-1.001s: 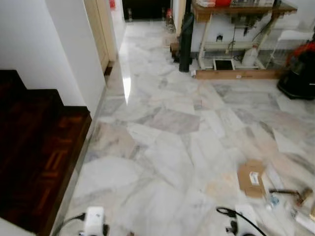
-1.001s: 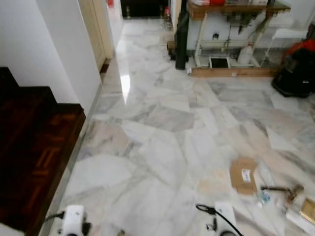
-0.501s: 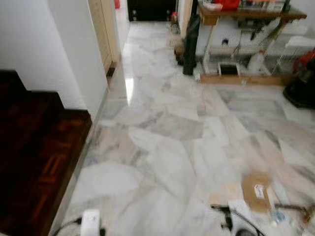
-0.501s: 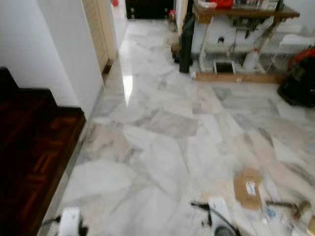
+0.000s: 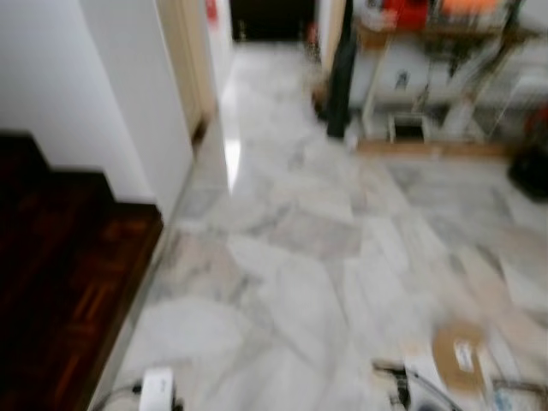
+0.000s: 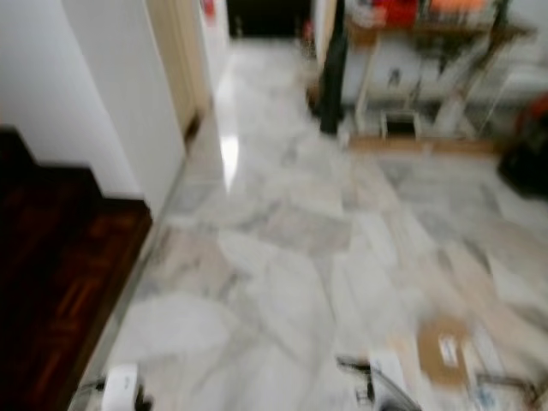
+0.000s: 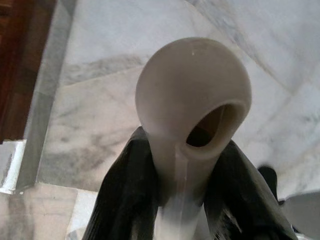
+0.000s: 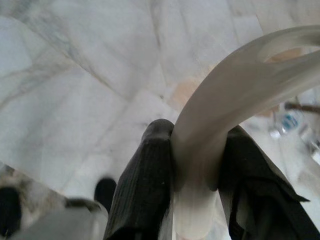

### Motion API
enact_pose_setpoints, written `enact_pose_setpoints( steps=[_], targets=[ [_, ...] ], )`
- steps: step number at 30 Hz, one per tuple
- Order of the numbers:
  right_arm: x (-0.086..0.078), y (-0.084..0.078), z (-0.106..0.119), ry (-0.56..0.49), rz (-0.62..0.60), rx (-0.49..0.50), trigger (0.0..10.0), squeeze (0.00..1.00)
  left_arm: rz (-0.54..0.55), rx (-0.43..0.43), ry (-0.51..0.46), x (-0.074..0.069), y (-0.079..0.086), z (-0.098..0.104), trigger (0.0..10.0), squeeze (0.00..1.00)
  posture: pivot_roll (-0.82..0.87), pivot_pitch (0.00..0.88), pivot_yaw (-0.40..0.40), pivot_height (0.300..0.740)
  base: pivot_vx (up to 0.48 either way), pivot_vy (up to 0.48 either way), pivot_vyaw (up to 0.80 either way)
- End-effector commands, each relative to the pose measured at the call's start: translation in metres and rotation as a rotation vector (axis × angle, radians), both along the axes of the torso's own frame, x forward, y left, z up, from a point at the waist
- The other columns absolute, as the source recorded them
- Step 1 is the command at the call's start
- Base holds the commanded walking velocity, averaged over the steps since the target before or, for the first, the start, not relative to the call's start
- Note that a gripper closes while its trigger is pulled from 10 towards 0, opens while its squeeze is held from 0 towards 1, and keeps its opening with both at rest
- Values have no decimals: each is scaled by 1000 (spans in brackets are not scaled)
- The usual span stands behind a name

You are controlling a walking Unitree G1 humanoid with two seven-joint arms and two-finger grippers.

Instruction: Sweep floor

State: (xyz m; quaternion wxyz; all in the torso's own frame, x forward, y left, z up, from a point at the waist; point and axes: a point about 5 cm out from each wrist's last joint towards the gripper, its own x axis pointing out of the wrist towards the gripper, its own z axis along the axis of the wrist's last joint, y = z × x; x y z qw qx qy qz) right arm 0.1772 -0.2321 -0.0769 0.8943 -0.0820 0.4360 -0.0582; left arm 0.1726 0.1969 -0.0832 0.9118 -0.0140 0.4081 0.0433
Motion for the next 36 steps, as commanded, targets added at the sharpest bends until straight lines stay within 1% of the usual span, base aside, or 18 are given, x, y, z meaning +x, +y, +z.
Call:
enact_pose_setpoints(
  steps=[1,13,24,36],
  targets=[
    [5,10,0,-13,10,25,10000,0,14,20,4,-3,11,1,10000,0,-130,0,8,740,251,0,0],
    [3,15,-2,-10,18,36,10000,0,-6,26,4,-1,14,2,10000,0,-139,0,30,740,252,0,0],
    [-1,15,-4,5,10,38,10000,0,-20,24,4,0,12,2,10000,0,-138,0,36,740,254,0,0],
    [-3,16,-5,10,7,40,10000,0,-14,25,7,-2,15,2,10000,0,-141,0,39,740,252,0,0]
  ],
)
